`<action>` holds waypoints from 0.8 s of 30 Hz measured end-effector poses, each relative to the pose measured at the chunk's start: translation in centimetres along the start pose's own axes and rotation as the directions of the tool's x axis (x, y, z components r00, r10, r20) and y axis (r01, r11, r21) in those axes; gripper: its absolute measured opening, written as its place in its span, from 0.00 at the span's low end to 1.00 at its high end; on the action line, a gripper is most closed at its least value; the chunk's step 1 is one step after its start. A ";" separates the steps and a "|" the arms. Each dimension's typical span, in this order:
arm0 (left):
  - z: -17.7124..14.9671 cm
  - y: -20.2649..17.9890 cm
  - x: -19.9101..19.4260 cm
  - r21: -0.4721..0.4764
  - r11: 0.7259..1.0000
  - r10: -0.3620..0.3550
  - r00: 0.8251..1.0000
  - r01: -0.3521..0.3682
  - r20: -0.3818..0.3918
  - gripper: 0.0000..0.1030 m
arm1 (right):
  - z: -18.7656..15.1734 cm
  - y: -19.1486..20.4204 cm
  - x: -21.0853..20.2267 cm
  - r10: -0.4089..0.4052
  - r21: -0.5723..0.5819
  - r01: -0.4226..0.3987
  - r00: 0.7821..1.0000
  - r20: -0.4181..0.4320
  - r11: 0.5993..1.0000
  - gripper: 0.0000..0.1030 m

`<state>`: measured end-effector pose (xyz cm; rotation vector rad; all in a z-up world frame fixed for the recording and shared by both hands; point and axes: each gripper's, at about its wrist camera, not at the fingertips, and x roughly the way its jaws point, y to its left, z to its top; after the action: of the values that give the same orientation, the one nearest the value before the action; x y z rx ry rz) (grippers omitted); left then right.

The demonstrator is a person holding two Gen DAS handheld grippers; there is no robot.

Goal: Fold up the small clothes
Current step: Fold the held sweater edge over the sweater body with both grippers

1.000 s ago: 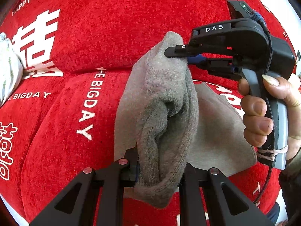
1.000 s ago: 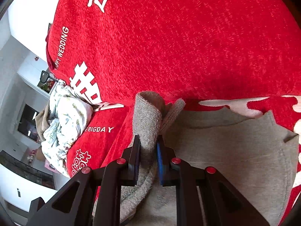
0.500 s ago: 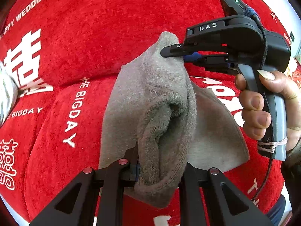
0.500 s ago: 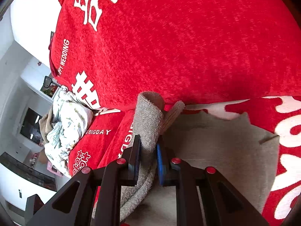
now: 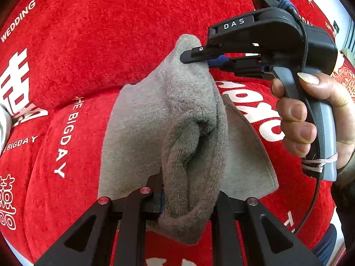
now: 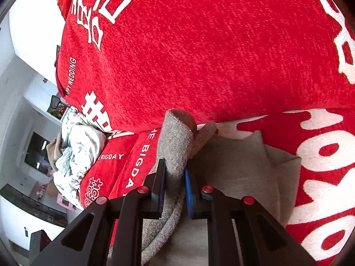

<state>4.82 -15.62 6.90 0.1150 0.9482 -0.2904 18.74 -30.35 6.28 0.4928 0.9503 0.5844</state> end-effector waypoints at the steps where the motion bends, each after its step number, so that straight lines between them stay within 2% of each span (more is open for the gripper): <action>1: 0.1 -0.3 0.2 0.006 1.000 0.003 1.000 -0.003 -0.005 0.16 | 0.0 -0.2 0.0 0.000 0.000 0.000 1.000 -0.002 1.000 0.16; 16: 1.6 -4.7 2.2 0.098 0.994 0.049 0.996 -0.042 -0.073 0.16 | 0.7 -4.7 -1.4 0.037 -0.011 -0.038 0.999 -0.035 0.999 0.16; 24: 1.9 -6.9 3.0 0.144 0.988 0.075 0.992 -0.061 -0.096 0.16 | 0.5 -6.1 -2.4 0.075 -0.003 -0.075 0.997 -0.011 0.997 0.16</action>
<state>5.98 -23.19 5.77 0.2938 1.0222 -0.2905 19.62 -36.55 4.17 0.5240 0.9443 0.6570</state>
